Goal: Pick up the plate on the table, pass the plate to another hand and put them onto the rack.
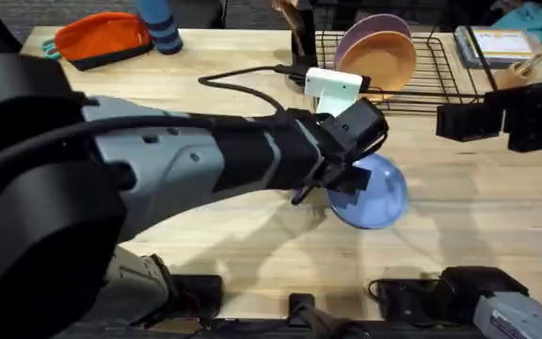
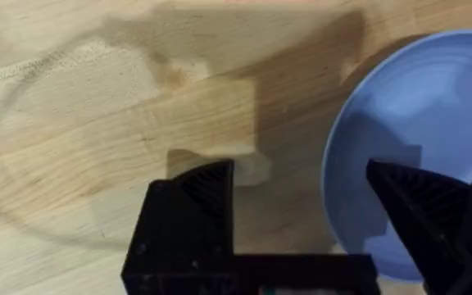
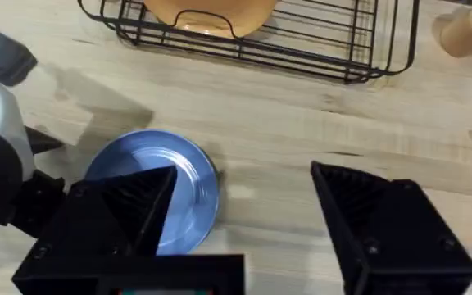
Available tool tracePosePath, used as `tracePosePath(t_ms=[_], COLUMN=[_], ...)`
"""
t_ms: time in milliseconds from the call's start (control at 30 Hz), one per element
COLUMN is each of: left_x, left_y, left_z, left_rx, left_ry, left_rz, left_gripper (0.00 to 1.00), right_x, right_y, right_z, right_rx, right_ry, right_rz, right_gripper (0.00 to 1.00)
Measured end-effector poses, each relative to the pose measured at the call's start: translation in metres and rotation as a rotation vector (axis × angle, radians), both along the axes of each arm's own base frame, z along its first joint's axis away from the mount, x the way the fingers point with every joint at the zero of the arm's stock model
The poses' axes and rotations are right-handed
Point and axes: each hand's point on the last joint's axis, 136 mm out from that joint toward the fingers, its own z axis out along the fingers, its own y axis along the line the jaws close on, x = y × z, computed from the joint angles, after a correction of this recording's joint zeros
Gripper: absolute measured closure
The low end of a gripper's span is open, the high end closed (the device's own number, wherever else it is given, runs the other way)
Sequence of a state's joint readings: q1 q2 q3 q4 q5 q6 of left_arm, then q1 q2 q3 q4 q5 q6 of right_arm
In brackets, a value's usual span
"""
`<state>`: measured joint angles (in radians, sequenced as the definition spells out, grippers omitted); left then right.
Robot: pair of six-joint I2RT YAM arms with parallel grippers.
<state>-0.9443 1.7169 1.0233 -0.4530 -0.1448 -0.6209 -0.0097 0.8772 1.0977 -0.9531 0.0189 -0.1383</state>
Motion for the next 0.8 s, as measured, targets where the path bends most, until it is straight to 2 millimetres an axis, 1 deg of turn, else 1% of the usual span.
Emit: tracePosePath(t_ms=[167,300,367,533,633,800], left_x=[0.000,0.002,0.004,0.006,0.006,0.006], left_y=[0.000,0.002,0.003,-0.003,-0.006,-0.009], left_z=[-0.001,-0.001,-0.002,-0.002,-0.001,0.000], left_rx=[0.007,0.018,0.022,-0.001,-0.014,-0.028], left_ry=[-0.006,-0.015,-0.020,-0.027,-0.025,-0.026], left_rz=[0.000,0.007,0.010,0.008,0.004,-0.001], left_gripper=[0.012,0.204,0.282,0.520,0.607,0.804], right_x=[0.000,0.000,0.000,0.000,0.000,0.000], right_y=[0.000,0.000,0.000,0.000,0.000,0.000], right_z=[0.000,0.000,0.000,0.000,0.000,0.000], right_rx=[0.000,0.000,0.000,0.000,0.000,0.000], right_ry=[0.000,0.000,0.000,0.000,0.000,0.000], right_rz=[0.000,0.000,0.000,0.000,0.000,0.000], right_gripper=[0.009,0.009,0.009,0.009,0.009,0.009])
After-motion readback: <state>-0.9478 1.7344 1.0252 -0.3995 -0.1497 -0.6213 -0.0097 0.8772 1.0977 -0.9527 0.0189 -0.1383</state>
